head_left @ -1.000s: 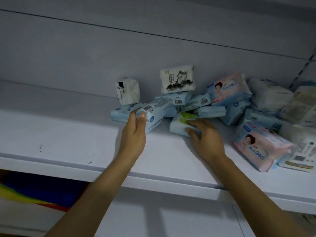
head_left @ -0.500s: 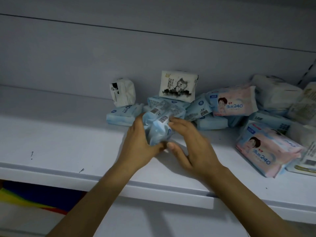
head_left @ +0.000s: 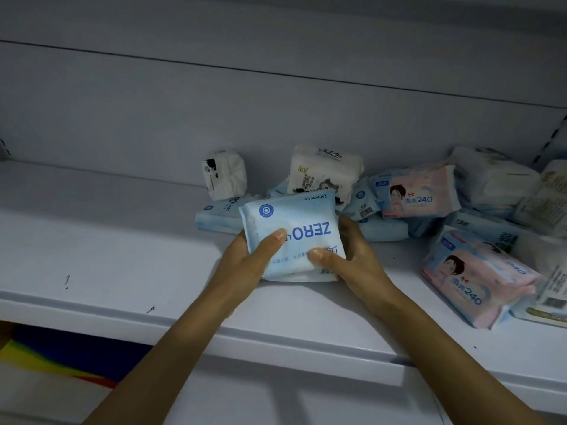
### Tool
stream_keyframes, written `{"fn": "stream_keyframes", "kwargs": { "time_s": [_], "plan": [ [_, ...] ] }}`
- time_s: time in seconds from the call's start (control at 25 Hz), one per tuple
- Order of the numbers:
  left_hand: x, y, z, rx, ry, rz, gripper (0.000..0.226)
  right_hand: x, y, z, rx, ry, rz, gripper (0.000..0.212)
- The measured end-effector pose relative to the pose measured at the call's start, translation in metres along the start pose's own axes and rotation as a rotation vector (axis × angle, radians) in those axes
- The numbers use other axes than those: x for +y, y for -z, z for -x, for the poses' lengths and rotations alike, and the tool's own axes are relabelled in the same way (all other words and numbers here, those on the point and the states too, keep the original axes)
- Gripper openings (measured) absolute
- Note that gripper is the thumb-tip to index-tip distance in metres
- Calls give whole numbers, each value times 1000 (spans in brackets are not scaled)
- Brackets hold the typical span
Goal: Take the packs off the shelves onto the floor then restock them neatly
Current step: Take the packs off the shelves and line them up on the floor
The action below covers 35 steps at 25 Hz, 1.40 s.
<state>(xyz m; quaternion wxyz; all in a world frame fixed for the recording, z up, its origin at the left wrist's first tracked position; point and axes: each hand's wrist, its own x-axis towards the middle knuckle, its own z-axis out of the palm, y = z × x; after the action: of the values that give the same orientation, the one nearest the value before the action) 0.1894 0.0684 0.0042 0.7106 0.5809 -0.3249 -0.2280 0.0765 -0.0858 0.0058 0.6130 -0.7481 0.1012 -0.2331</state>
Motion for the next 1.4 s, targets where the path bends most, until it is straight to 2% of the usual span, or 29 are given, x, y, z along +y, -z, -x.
{"fn": "stream_keyframes", "kwargs": {
  "time_s": [0.12,0.2,0.28,0.4,0.56,0.64,0.72,0.84,0.96,1.08,1.4],
  "plan": [
    [2,-1,0,65,-8,53,56,1,-4,0,89,31,74,82],
    [4,0,0,134,-1,112,57,1,-5,1,21,58,115,87],
    [1,5,-4,263,-9,176,55,3,-6,0,-20,36,132,83],
    [1,14,-6,463,-43,340,50,2,-6,0,35,17,95,74],
    [8,10,11,521,-58,376,61,-1,4,-2,141,-51,-112,62],
    [12,6,26,582,-31,391,44,-5,12,-1,153,-172,-313,49],
    [19,4,45,613,-15,406,38,-13,17,6,70,-309,-572,37],
    [33,-4,76,641,-30,384,42,-30,18,24,-132,-345,-747,24],
    [37,-10,112,701,-27,363,37,-36,4,45,-247,-372,-793,34],
    [35,-13,148,776,-23,361,35,-35,-10,61,-282,-367,-716,34],
    [24,-7,226,967,29,324,41,-39,-55,99,-440,-143,-426,26]
  ]
}}
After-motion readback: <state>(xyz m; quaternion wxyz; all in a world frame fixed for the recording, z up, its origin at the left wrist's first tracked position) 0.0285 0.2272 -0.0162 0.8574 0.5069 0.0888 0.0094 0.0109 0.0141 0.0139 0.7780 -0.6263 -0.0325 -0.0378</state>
